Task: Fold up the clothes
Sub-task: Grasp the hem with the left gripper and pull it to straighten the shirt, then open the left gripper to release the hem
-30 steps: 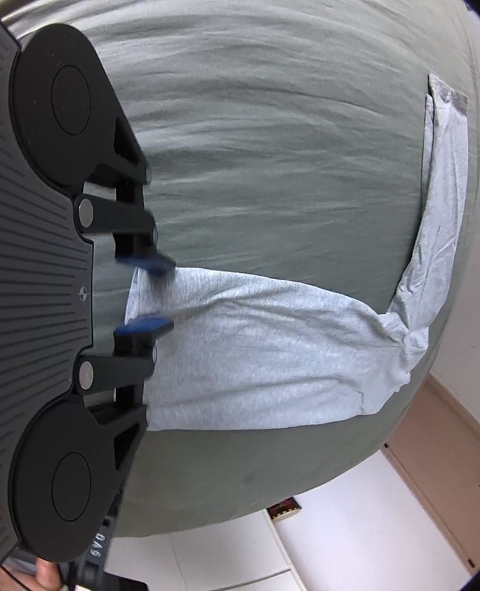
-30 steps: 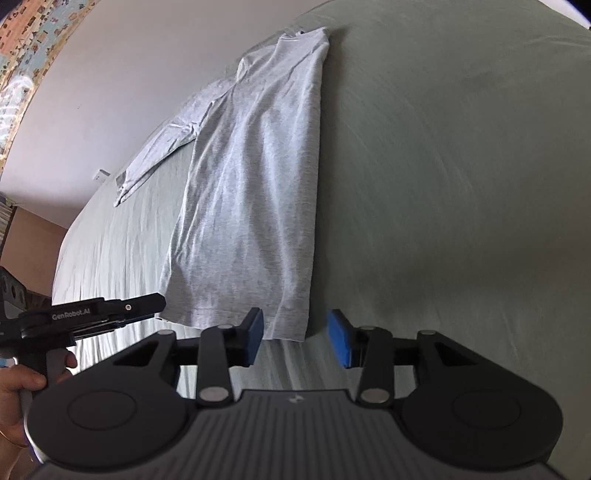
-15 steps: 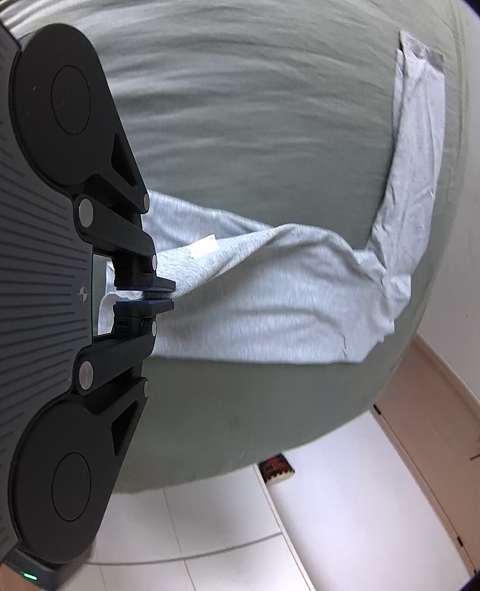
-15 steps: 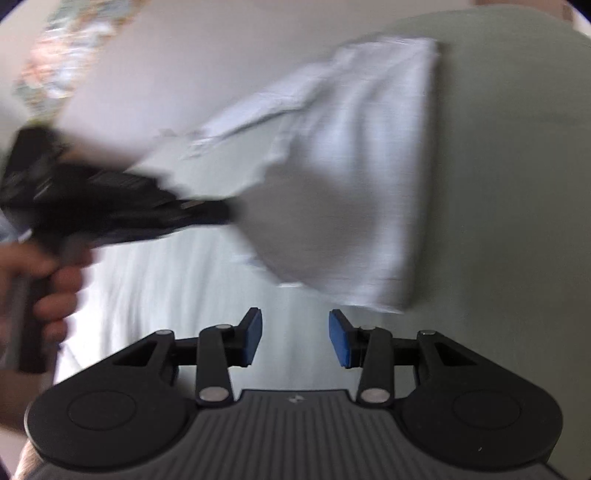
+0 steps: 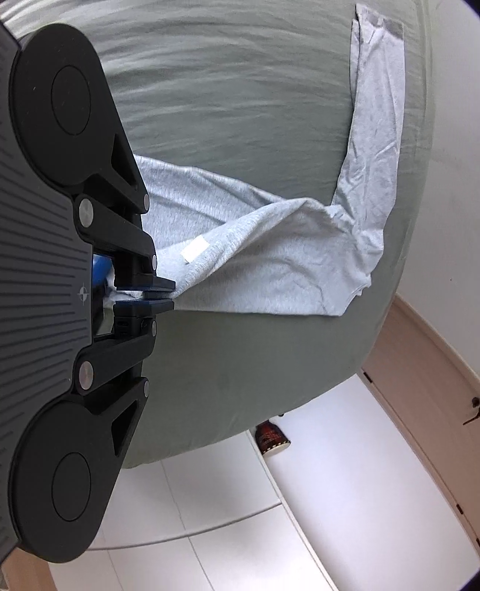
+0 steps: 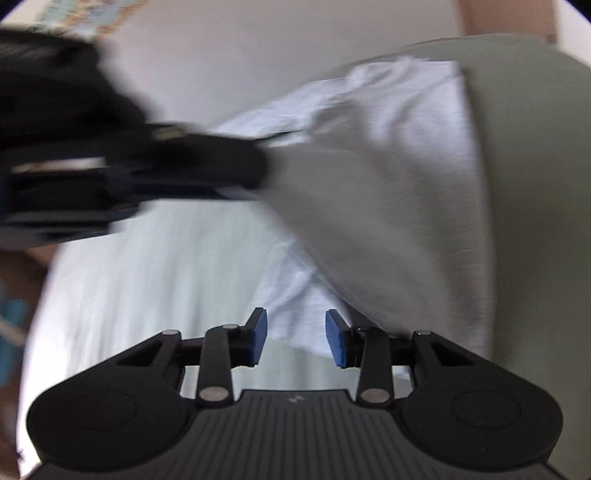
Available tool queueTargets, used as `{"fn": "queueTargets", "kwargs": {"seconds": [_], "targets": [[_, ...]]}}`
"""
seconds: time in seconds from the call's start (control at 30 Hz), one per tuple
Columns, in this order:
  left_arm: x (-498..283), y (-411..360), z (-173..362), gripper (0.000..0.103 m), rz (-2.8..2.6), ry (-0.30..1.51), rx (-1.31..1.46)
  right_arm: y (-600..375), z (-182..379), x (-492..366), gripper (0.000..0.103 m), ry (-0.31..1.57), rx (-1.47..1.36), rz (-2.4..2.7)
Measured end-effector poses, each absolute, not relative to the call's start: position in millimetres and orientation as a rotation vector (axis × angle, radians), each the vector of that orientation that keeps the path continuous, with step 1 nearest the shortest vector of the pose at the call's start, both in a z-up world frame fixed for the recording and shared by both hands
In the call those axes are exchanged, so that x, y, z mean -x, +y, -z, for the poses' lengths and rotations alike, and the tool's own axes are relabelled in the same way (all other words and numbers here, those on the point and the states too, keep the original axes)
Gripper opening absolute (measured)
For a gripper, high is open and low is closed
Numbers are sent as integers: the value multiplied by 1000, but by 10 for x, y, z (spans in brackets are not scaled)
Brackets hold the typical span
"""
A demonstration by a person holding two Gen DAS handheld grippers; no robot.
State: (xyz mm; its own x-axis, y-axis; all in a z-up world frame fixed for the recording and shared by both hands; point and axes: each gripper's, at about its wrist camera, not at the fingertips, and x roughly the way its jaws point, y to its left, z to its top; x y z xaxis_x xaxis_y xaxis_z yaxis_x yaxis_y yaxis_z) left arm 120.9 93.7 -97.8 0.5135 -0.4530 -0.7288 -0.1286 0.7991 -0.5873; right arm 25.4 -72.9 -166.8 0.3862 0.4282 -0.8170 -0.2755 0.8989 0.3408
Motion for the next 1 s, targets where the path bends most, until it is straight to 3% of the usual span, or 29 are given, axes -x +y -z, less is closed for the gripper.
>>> {"fn": "queueTargets", "kwargs": {"seconds": [0.1, 0.3, 0.53, 0.77, 0.87, 1.0], "targets": [[-1170, 1018, 1049, 3, 188, 1034, 647, -878, 1635, -198, 39, 1072, -67, -322], [-1126, 1063, 1434, 3, 129, 1112, 627, -931, 1563, -34, 28, 1006, 83, -222], [-1097, 1077, 1885, 4, 74, 1212, 560, -1126, 1735, -65, 28, 1137, -1, -211], [-1142, 1076, 1832, 5, 90, 1224, 510, -1509, 1527, -145, 32, 1167, -144, -264], [-1078, 1078, 1643, 5, 99, 1183, 463, -1675, 1376, -243, 49, 1125, -165, -269], [-1021, 904, 1282, 7, 121, 1129, 308, -1869, 1310, -654, 51, 1107, -173, -308]]}}
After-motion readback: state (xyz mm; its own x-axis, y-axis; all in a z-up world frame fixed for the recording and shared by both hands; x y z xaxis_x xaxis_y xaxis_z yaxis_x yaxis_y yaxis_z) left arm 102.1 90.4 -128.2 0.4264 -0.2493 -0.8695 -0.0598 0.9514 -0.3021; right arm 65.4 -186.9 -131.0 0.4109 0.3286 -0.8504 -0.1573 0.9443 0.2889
